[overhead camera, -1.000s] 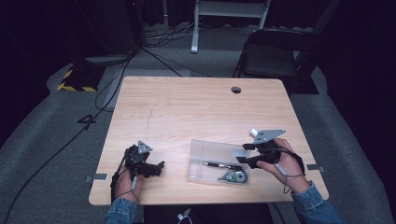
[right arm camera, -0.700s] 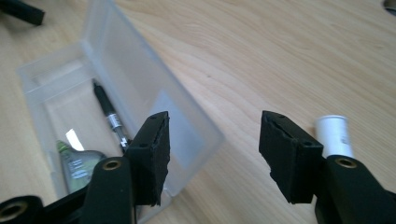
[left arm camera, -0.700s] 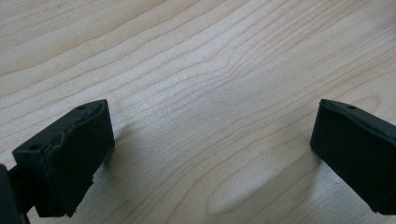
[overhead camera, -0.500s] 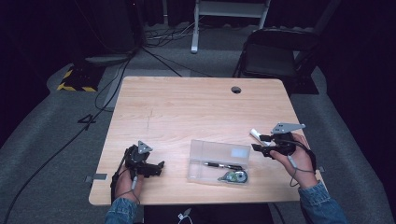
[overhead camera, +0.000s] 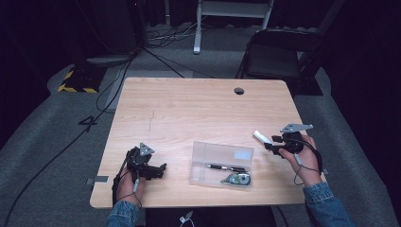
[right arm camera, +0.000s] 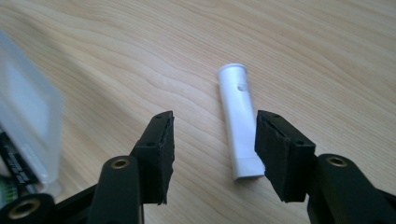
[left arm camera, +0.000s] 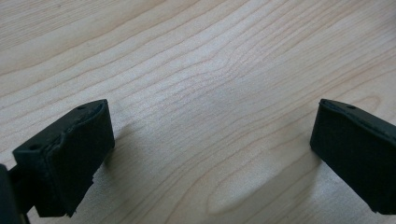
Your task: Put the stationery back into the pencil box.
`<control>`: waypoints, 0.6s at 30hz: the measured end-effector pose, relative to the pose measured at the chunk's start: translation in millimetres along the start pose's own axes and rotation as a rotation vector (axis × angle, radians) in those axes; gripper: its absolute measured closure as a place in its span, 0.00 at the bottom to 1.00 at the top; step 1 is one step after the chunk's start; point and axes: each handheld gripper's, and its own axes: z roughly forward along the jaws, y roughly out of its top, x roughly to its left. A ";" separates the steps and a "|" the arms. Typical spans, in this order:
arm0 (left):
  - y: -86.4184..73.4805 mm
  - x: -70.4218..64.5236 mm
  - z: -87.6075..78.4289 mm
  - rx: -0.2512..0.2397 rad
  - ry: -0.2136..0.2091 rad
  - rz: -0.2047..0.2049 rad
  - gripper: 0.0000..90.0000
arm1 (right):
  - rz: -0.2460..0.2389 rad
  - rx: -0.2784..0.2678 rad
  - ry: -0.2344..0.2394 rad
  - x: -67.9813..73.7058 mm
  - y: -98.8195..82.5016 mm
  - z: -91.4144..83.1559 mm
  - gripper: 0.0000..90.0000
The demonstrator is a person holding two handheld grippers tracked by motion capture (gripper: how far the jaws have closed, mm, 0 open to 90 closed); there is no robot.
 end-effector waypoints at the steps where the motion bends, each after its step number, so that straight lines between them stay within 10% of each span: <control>1: 0.0 0.2 -0.1 0.001 0.000 0.004 0.00 | 0.006 0.005 -0.004 -2.1 -1.6 1.8 0.54; 18: -0.1 -0.2 -0.3 0.001 0.004 0.000 0.00 | 0.014 0.057 -0.028 -15.9 -19.1 27.5 0.56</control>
